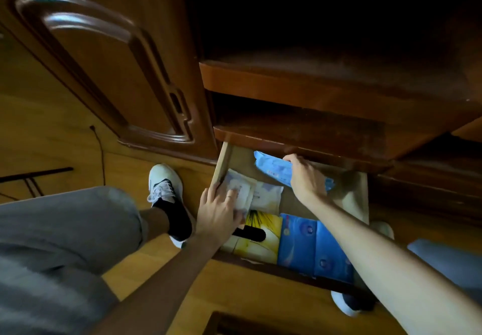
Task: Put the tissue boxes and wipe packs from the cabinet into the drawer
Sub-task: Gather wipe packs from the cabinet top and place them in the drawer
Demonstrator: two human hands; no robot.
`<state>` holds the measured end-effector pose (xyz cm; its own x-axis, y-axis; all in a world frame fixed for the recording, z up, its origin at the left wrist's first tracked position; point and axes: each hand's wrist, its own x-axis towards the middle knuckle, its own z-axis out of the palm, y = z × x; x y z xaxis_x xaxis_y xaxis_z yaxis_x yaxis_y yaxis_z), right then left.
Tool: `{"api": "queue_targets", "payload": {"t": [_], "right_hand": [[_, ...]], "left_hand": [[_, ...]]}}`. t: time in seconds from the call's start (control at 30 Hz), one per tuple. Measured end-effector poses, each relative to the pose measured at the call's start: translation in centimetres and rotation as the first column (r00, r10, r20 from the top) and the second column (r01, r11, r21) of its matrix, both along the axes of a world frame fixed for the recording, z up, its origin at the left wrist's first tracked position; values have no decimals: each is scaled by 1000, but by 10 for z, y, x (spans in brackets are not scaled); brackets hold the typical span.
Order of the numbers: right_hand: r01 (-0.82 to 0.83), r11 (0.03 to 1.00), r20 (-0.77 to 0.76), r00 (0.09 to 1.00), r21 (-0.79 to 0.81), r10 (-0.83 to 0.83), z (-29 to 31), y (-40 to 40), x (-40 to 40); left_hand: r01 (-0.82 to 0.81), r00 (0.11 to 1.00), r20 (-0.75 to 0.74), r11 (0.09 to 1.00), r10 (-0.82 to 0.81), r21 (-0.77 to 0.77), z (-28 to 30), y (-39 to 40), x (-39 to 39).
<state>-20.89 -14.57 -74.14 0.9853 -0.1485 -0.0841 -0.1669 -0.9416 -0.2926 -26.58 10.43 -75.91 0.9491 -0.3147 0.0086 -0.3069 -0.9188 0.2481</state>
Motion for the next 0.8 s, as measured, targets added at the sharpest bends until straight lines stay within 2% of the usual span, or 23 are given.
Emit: {"api": "queue_targets", "payload": {"t": [0.13, 0.23, 0.3, 0.43, 0.5, 0.57, 0.67, 0.73, 0.8], "right_hand": [[-89, 996, 63, 994, -30, 91, -31, 7, 11], [-37, 991, 85, 995, -127, 48, -54, 16, 21], [41, 986, 53, 998, -164, -33, -60, 17, 34], [26, 997, -98, 995, -70, -33, -57, 8, 48], [-12, 997, -48, 999, -82, 8, -55, 1, 42], [-89, 989, 74, 992, -118, 98, -57, -6, 28], [-235, 948, 246, 927, -213, 285, -64, -13, -4], [-268, 913, 300, 883, -307, 360, -67, -15, -23], [-227, 913, 283, 901, -338, 328, -63, -18, -29]], "left_hand": [[54, 998, -28, 994, -52, 98, -11, 9, -7], [47, 999, -29, 992, -44, 119, -16, 16, -20], [25, 999, -43, 992, -20, 125, -15, 16, -21], [-21, 998, -56, 992, 28, 121, -12, 11, -12], [-20, 998, -59, 992, 27, 125, -9, 8, -7], [-3, 998, -61, 993, 11, 117, -6, 8, -4], [6, 994, -105, 993, 6, 115, -5, 10, -5], [15, 993, -121, 993, 0, 121, -5, 11, -8], [30, 992, -125, 993, -15, 115, -4, 12, -10]]}}
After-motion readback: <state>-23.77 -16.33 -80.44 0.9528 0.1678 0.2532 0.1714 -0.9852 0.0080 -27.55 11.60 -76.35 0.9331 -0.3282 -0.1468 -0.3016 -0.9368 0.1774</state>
